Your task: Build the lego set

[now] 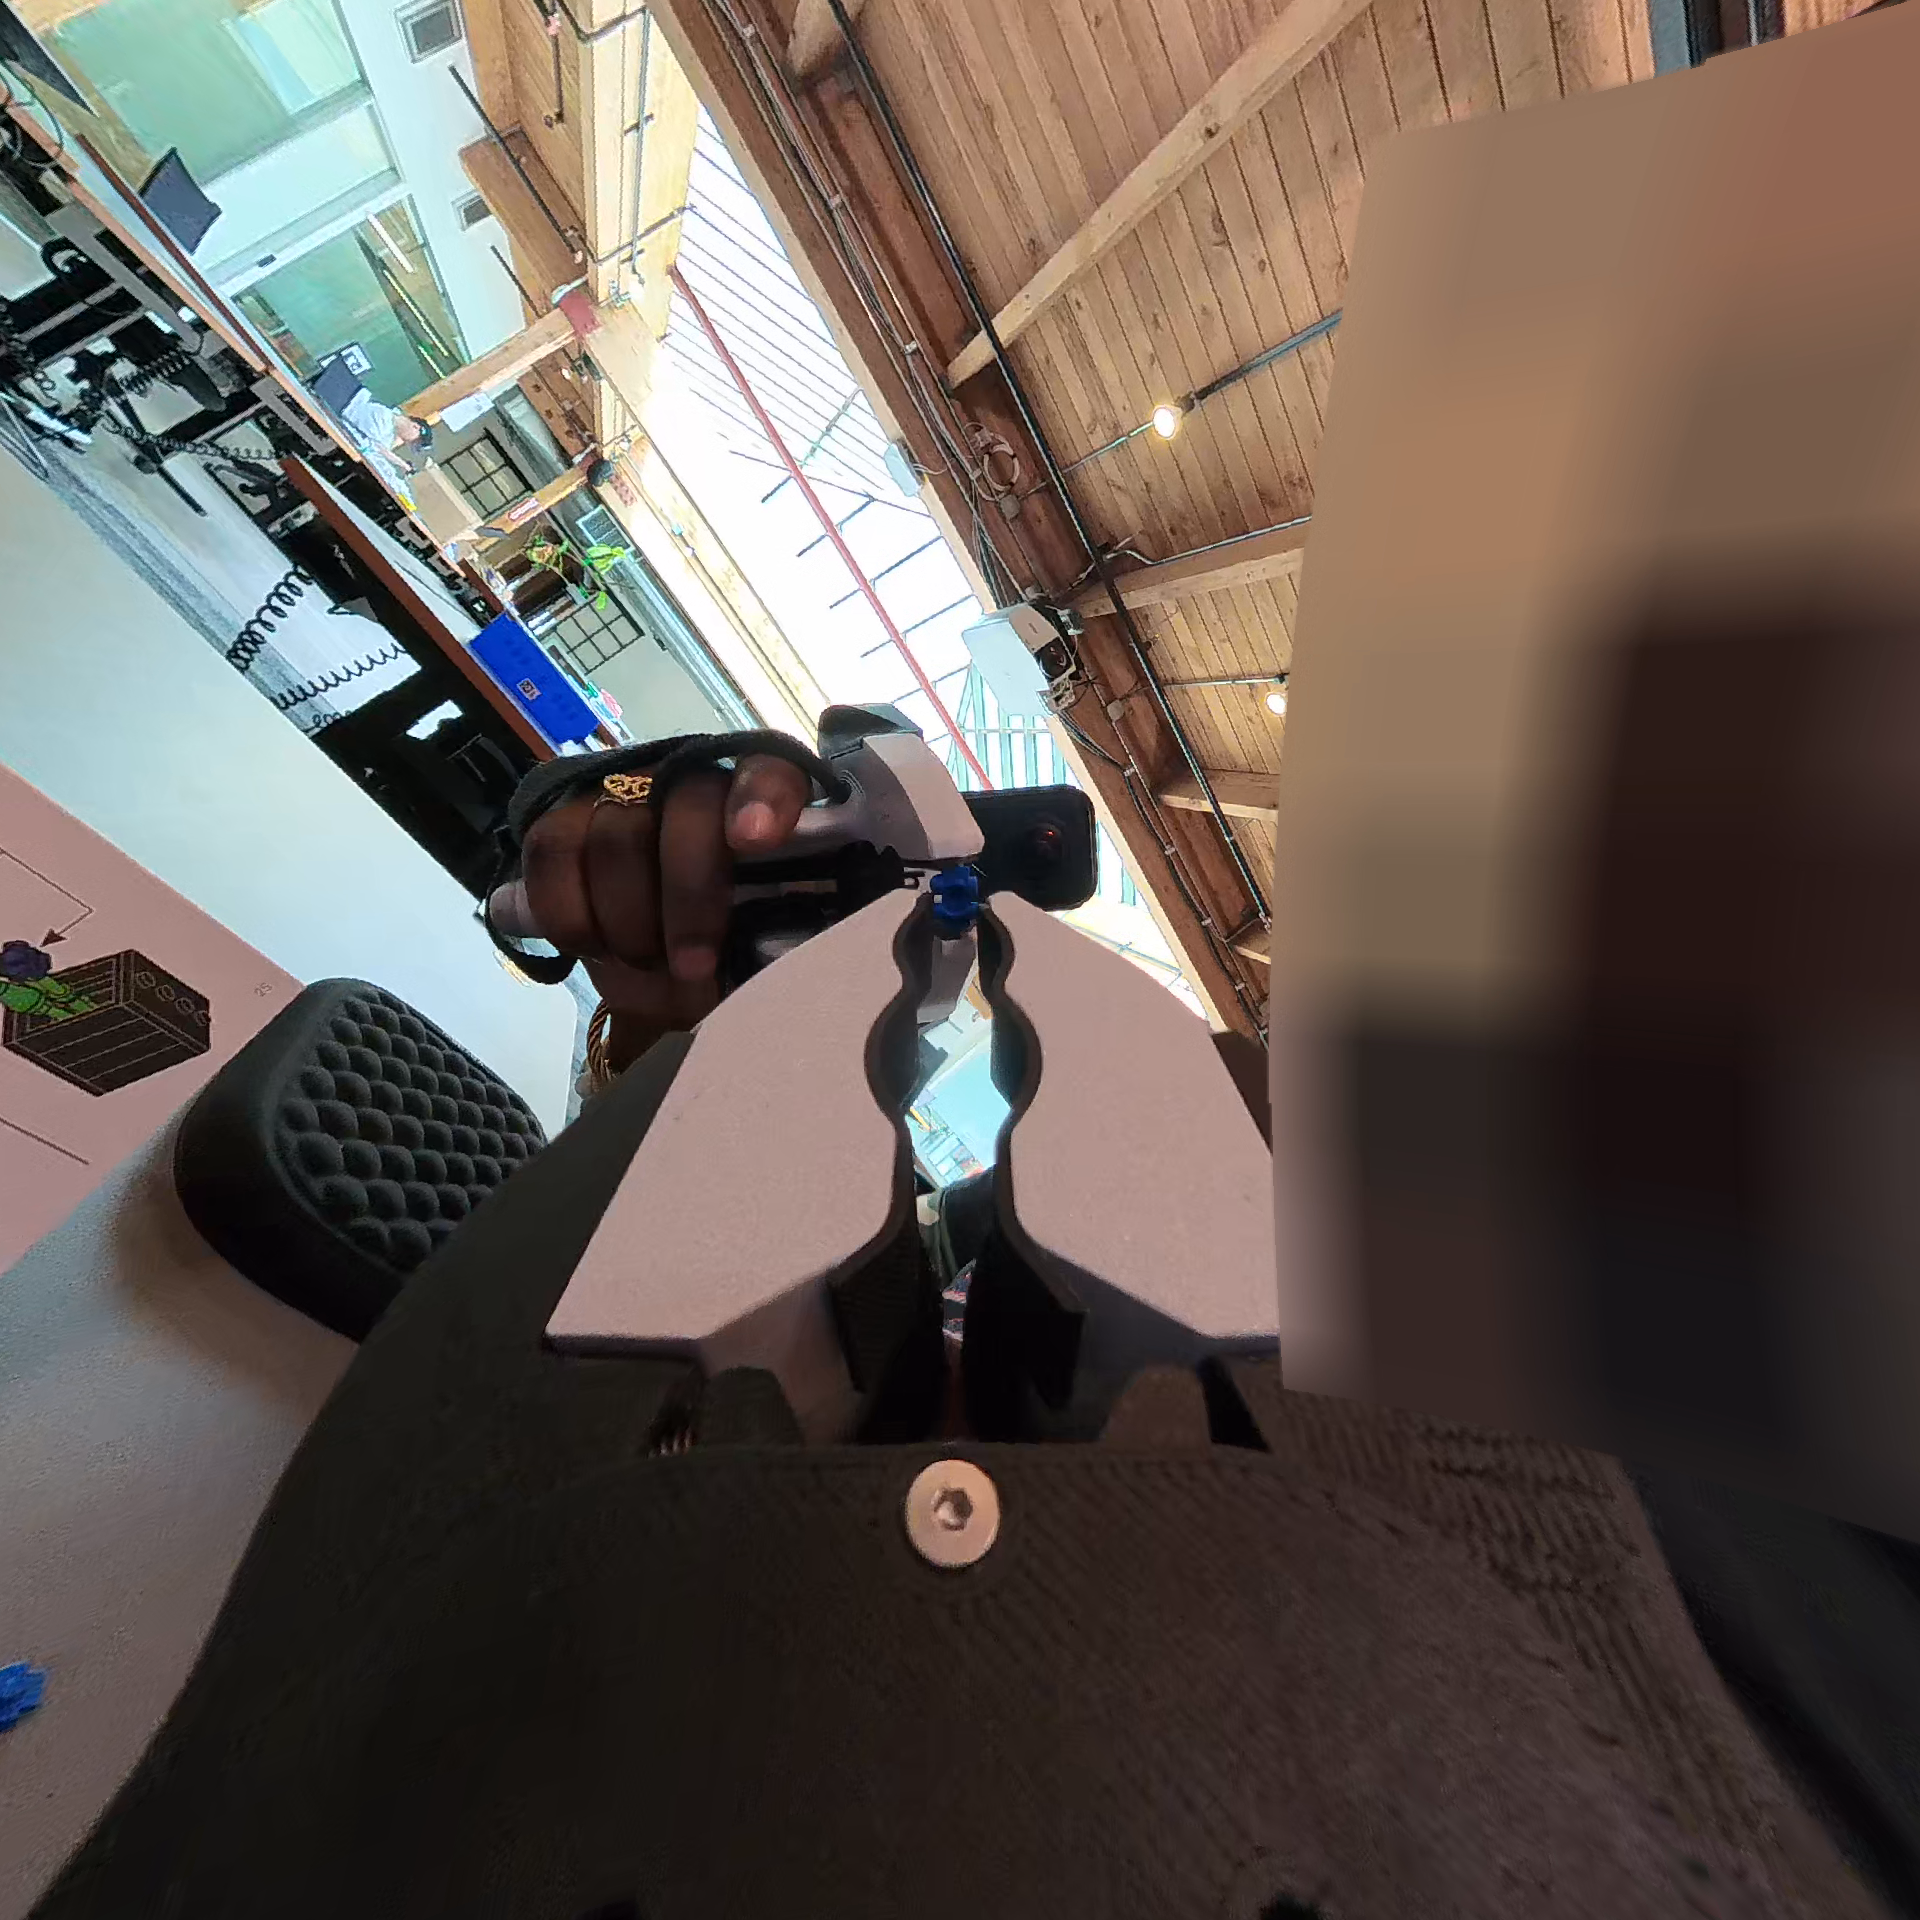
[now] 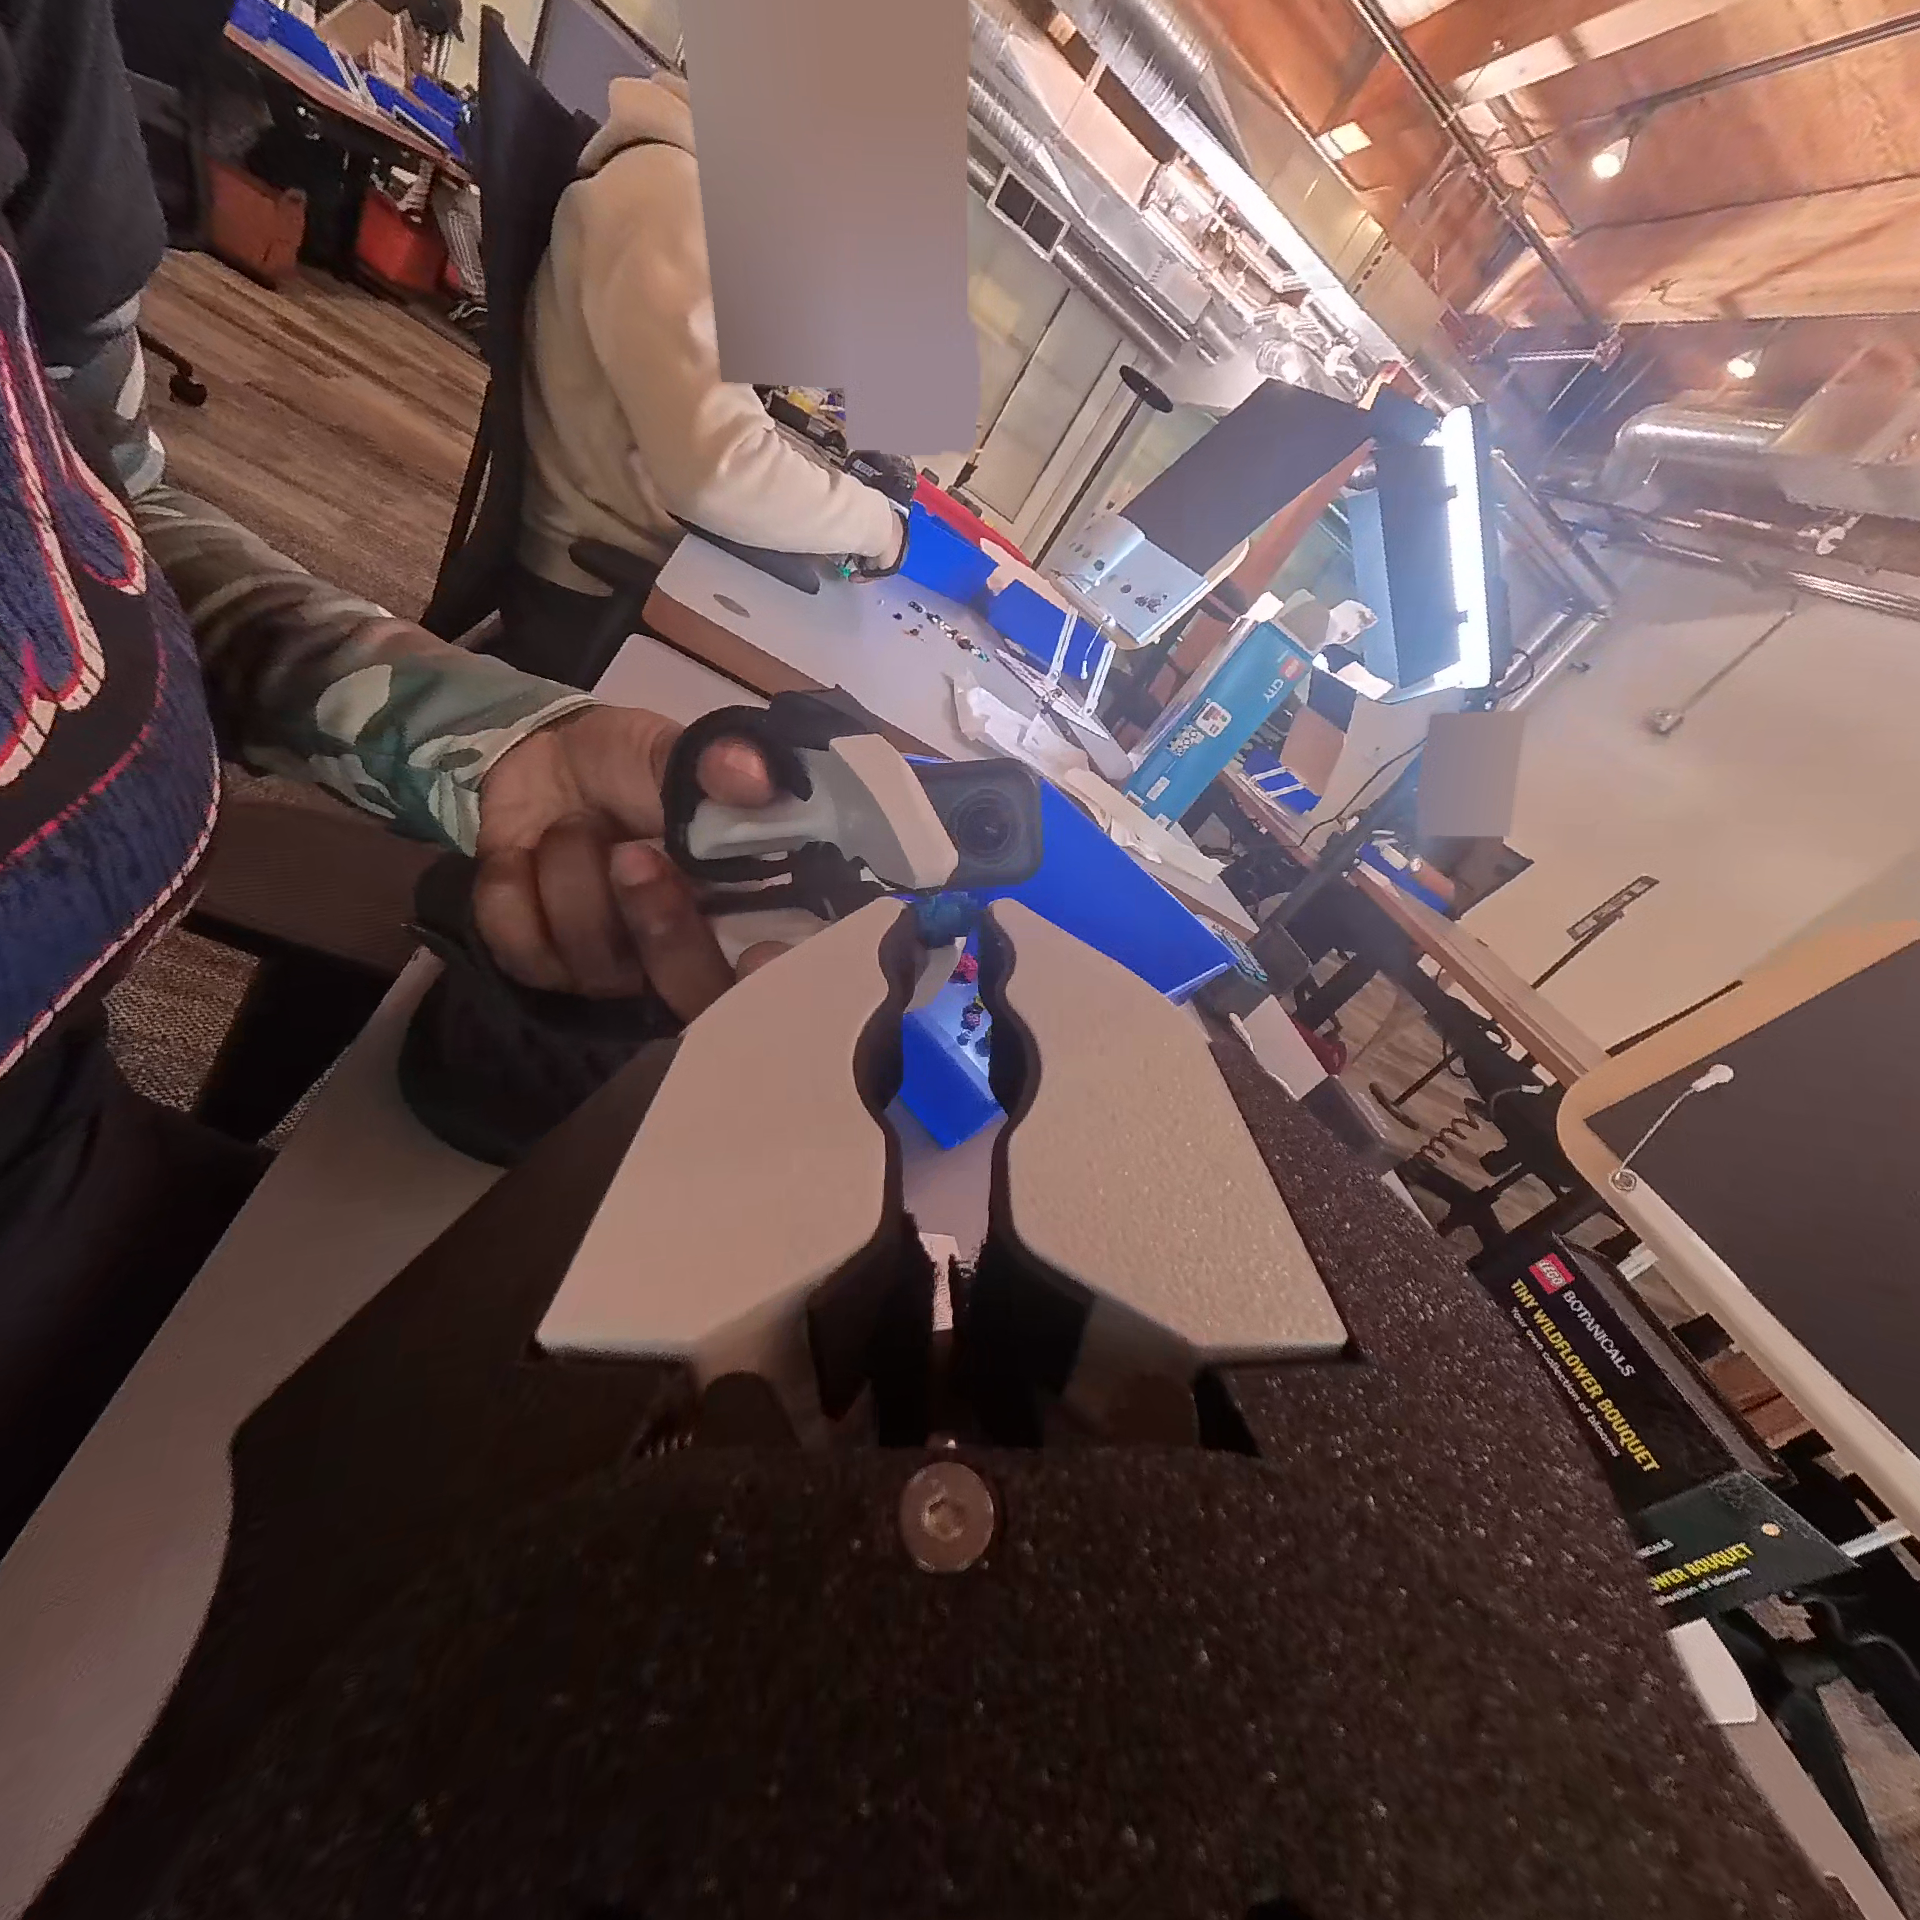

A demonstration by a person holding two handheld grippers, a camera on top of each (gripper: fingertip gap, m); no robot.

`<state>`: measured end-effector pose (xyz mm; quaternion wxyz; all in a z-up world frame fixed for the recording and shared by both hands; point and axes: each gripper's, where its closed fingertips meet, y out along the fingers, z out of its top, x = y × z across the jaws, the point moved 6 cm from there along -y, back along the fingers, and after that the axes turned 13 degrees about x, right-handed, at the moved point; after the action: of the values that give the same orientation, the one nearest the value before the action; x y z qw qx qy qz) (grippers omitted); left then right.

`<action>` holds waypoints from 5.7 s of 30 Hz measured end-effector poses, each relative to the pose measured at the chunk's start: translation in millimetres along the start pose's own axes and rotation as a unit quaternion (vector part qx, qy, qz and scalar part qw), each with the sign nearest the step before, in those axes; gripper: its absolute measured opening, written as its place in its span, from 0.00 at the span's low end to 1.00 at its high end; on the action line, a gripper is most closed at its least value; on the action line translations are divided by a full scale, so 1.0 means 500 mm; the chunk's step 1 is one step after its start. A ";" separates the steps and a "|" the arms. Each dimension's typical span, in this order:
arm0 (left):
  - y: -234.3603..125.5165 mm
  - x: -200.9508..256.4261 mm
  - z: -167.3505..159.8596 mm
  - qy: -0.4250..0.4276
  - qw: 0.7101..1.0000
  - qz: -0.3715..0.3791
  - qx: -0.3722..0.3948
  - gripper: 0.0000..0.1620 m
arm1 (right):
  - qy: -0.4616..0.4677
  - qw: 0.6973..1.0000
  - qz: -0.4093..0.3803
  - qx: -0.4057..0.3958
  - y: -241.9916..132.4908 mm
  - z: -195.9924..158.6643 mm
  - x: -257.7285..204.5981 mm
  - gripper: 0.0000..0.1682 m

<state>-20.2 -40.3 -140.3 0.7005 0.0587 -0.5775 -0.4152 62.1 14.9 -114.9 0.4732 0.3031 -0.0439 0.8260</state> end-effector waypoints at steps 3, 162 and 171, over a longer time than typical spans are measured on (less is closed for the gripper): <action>0.000 -0.003 -0.002 0.023 1.000 0.008 -0.016 0.05 | 0.008 1.000 0.003 -0.010 -0.006 -0.004 -0.004 0.07; -0.057 -0.138 0.044 0.325 0.911 0.176 -0.183 0.15 | -0.003 0.928 -0.108 -0.357 -0.055 -0.090 -0.041 0.07; 0.055 -0.072 -0.008 0.379 0.915 0.104 -0.096 0.10 | -0.233 0.911 -0.202 -0.274 -0.059 -0.032 -0.037 0.06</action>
<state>-2.4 -0.9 -153.5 0.9081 0.0836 -0.2288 -0.3405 85.3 22.8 -143.9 0.6710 0.3479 -0.3148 0.5742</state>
